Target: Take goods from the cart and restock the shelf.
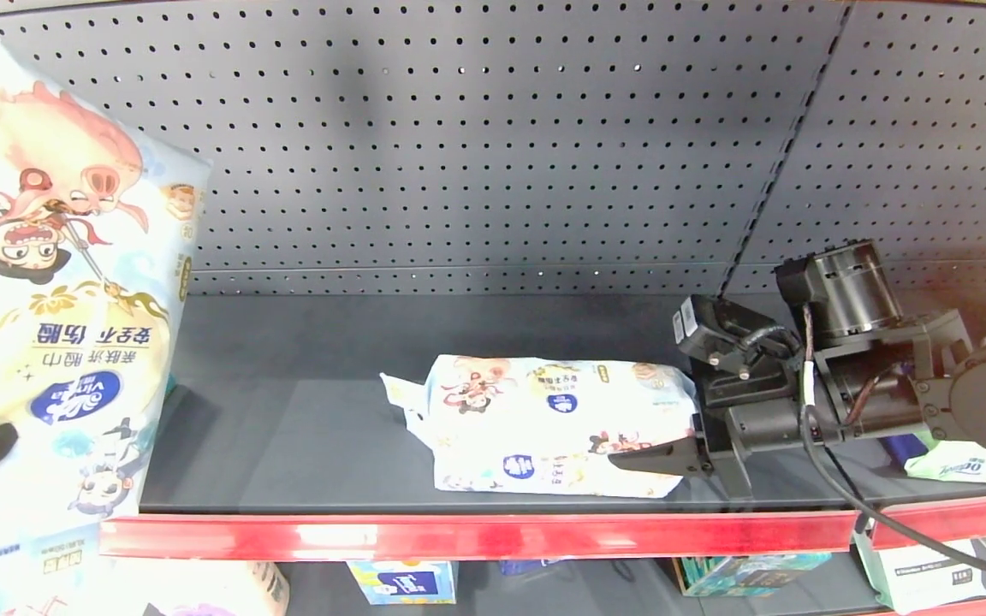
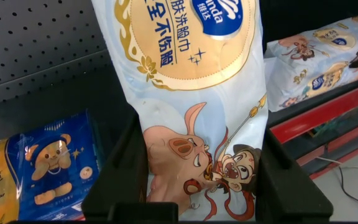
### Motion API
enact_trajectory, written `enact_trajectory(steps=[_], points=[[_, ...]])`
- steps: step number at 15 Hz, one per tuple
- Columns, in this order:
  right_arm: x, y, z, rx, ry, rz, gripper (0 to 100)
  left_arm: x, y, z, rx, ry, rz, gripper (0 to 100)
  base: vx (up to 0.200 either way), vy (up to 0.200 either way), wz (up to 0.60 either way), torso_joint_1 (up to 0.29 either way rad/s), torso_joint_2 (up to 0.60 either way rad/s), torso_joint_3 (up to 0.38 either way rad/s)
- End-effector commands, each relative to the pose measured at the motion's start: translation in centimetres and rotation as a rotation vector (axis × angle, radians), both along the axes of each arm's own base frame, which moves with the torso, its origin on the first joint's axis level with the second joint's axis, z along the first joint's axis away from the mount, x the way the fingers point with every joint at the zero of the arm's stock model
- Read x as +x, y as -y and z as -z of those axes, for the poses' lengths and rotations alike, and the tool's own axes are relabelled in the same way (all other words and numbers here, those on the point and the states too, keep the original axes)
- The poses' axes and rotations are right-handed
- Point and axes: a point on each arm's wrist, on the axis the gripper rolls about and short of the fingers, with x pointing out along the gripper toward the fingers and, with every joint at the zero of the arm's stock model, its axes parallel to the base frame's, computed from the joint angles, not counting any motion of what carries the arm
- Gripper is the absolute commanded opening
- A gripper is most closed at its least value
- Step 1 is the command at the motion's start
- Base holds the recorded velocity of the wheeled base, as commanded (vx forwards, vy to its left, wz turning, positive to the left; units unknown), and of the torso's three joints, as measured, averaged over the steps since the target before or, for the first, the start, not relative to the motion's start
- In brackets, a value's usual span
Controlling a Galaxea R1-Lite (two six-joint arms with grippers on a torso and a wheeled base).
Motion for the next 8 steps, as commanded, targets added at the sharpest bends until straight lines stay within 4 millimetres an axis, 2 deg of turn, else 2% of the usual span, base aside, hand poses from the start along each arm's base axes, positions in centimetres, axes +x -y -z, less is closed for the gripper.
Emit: enact_trajectory(steps=[1,8], points=[[-0.21,-0.29,0.0,0.002,0.0,-0.015,0,0.12,0.02,0.12,0.001,-0.008,0.0,0,0.0,0.0,0.0,0.0,0.0,0.0],[-0.95,-0.41,0.88,-0.019,-0.03,-0.033,0,0.3,0.05,0.16,0.002,-0.015,0.0,0,0.0,0.0,0.0,0.0,0.0,0.0]])
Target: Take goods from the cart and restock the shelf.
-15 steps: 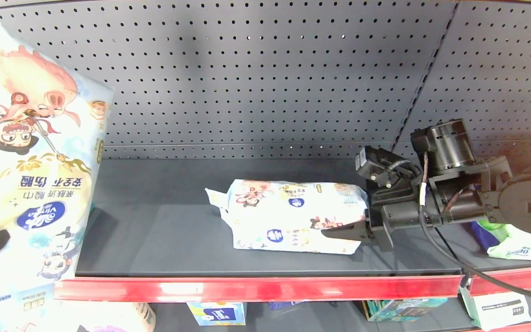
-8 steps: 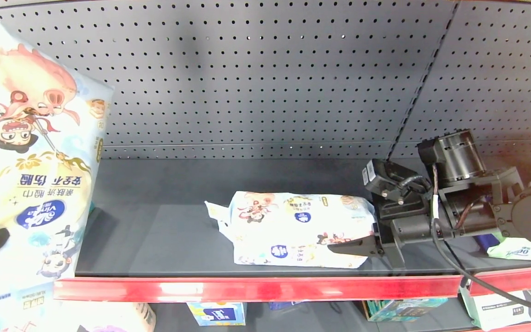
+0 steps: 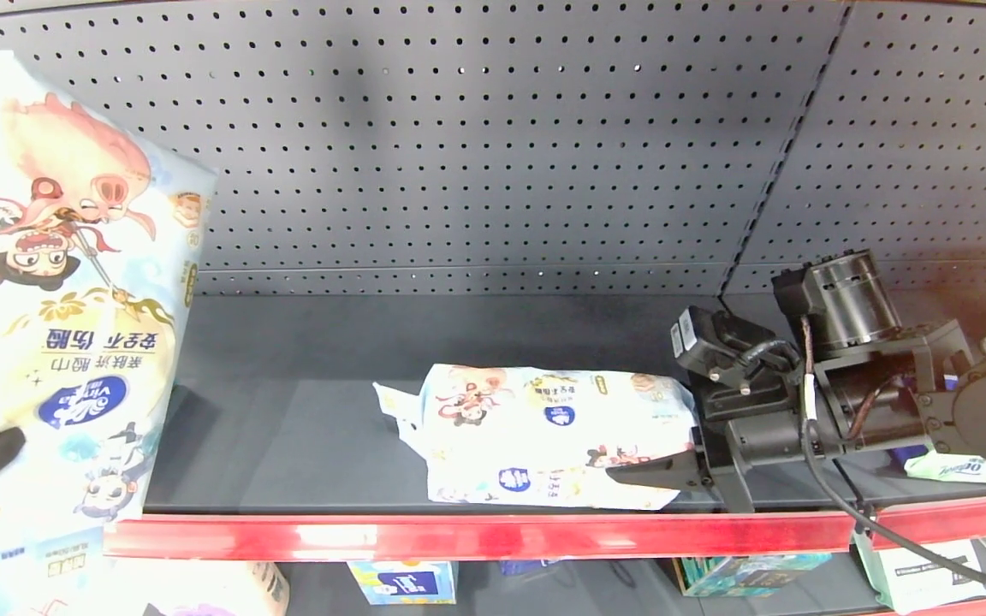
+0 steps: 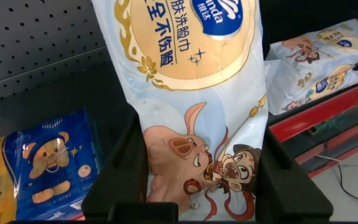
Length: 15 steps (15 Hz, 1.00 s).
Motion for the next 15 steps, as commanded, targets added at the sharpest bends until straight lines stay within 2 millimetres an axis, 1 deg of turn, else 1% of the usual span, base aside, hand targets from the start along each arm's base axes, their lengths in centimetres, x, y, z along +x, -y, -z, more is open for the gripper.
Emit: enact_trajectory(steps=[1,12,13,15], points=[[-0.37,-0.23,0.36,-0.008,-0.013,-0.014,0,0.13,0.02,-0.07,0.0,-0.002,0.0,0,0.0,0.0,0.0,0.0,0.0,0.0],[-0.46,-0.56,0.5,-0.016,-0.007,-0.023,0,0.26,0.04,0.04,0.002,-0.01,0.0,0,0.0,0.0,0.0,0.0,0.0,0.0],[-0.46,-0.55,0.42,-0.015,-0.005,-0.021,100,0.23,0.04,0.07,0.002,-0.01,0.0,0,0.0,0.0,0.0,0.0,0.0,0.0],[-0.54,-0.46,0.21,-0.012,0.001,-0.018,100,0.22,0.04,0.03,0.001,-0.008,0.001,0,0.0,0.0,0.0,0.0,0.0,0.0]])
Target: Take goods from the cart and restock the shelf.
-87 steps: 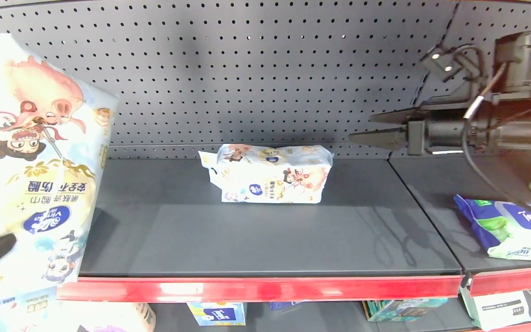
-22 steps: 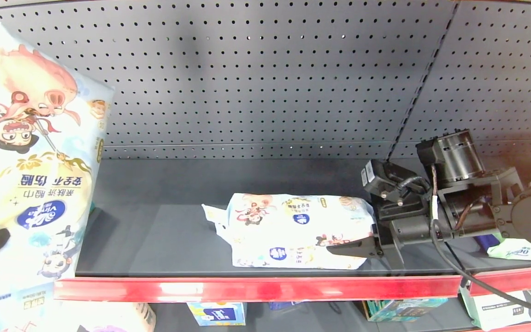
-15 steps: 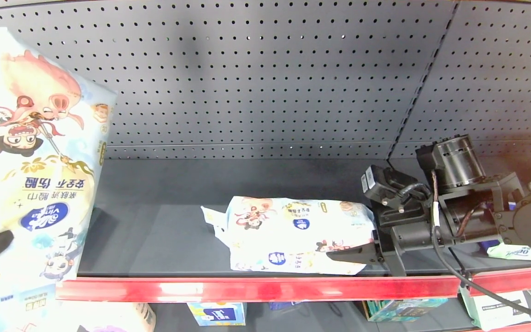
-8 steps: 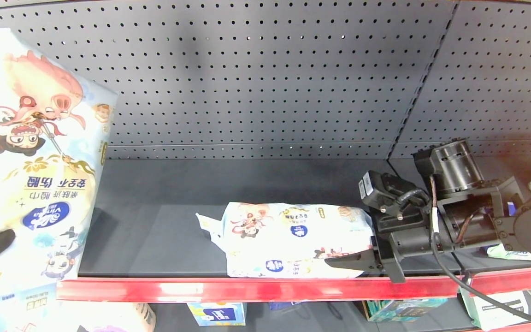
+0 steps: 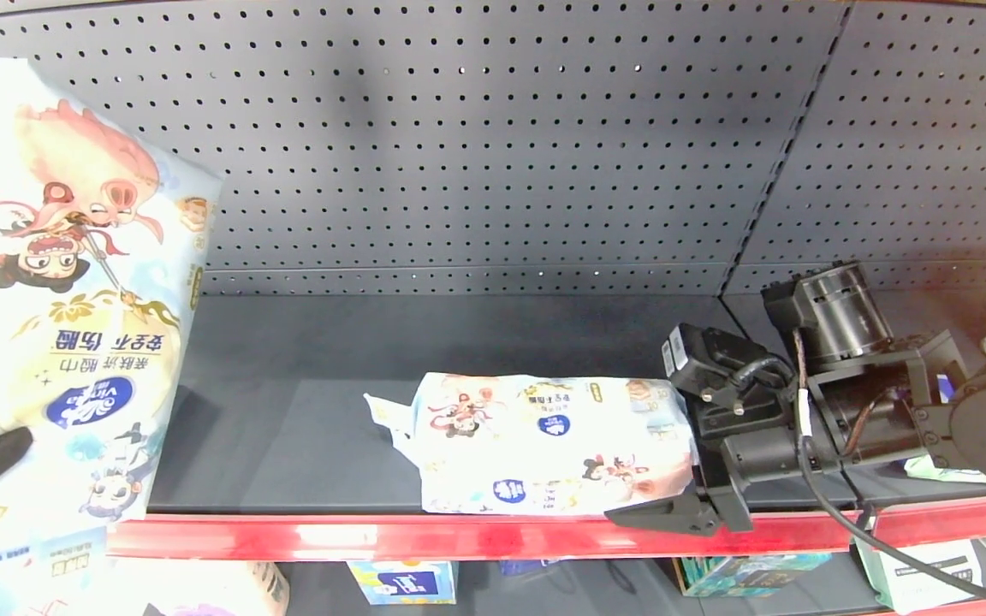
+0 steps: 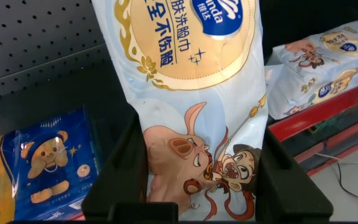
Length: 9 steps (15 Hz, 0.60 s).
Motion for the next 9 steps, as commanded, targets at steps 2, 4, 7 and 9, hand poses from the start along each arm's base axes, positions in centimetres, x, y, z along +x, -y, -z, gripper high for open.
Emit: enact_trajectory(steps=[2,4,7,9], points=[[-0.1,0.3,-0.5,0.006,0.019,0.015,100,0.2,0.1,0.0,0.002,-0.006,0.007,0,0.0,0.0,0.0,0.0,0.0,0.0],[-0.6,0.7,-1.5,0.008,0.044,0.047,100,0.5,0.1,-0.1,0.003,-0.013,0.008,0,0.0,0.0,0.0,0.0,0.0,0.0],[-2.6,2.3,-4.4,0.068,0.068,0.16,100,1.7,0.3,-0.7,0.01,-0.03,0.012,0,0.0,0.0,0.0,0.0,0.0,0.0],[-5.0,4.2,-5.8,0.108,0.111,0.213,100,3.2,0.6,-1.3,0.025,-0.051,0.017,0,0.0,0.0,0.0,0.0,0.0,0.0]])
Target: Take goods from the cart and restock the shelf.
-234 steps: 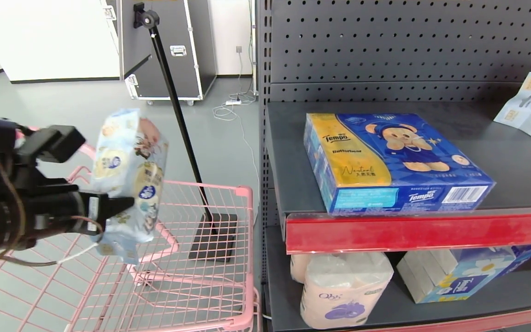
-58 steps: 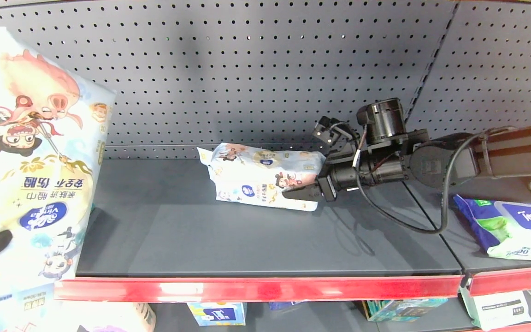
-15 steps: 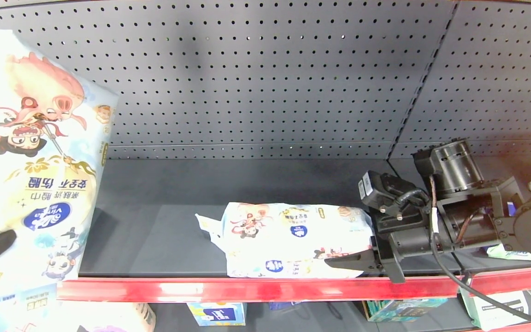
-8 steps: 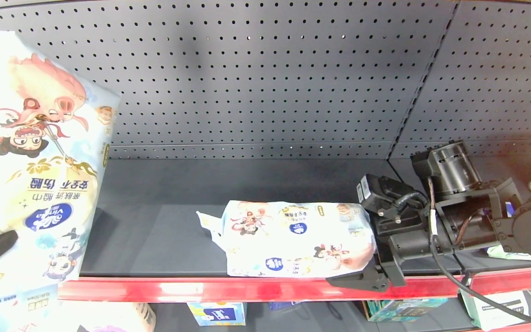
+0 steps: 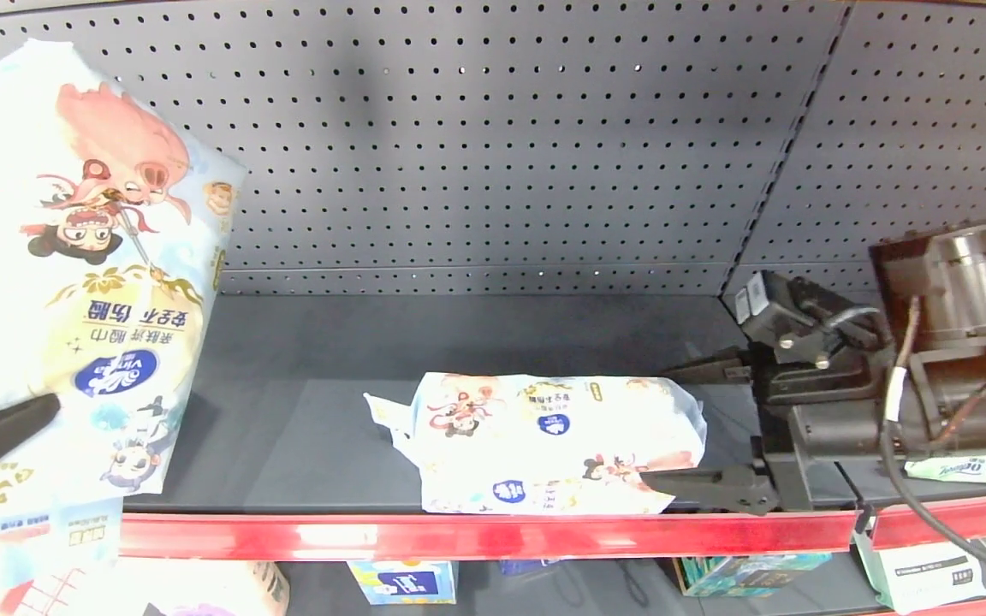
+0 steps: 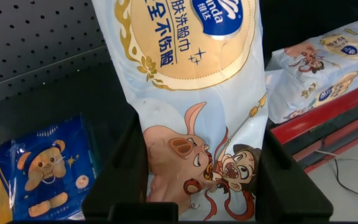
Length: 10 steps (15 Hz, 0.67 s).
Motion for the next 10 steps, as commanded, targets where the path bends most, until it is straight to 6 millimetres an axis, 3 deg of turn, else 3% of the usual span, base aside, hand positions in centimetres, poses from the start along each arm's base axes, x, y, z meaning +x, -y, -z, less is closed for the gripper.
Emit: enact_trajectory(steps=[1,4,6,8,10], points=[[-3.4,2.6,-1.8,0.045,0.081,0.054,100,2.0,0.4,-0.4,0.033,-0.033,0.008,0,0.0,0.0,0.0,0.0,0.0,0.0],[-6.2,5.5,-2.1,0.065,0.138,0.153,100,4.2,0.7,-0.9,0.082,-0.052,0.017,0,0.0,0.0,0.0,0.0,0.0,0.0],[-9.1,8.8,-3.2,0.096,0.242,0.35,100,6.5,1.1,-1.4,0.117,-0.071,0.027,0,0.0,0.0,0.0,0.0,0.0,0.0],[-13.2,10.9,-3.6,0.139,0.334,0.601,100,8.6,1.5,-1.7,0.144,-0.089,0.038,0,0.0,0.0,0.0,0.0,0.0,0.0],[-17.8,11.4,-3.3,0.275,0.4,0.855,100,10.3,1.9,-1.6,0.183,-0.097,0.085,0,0.0,0.0,0.0,0.0,0.0,0.0]])
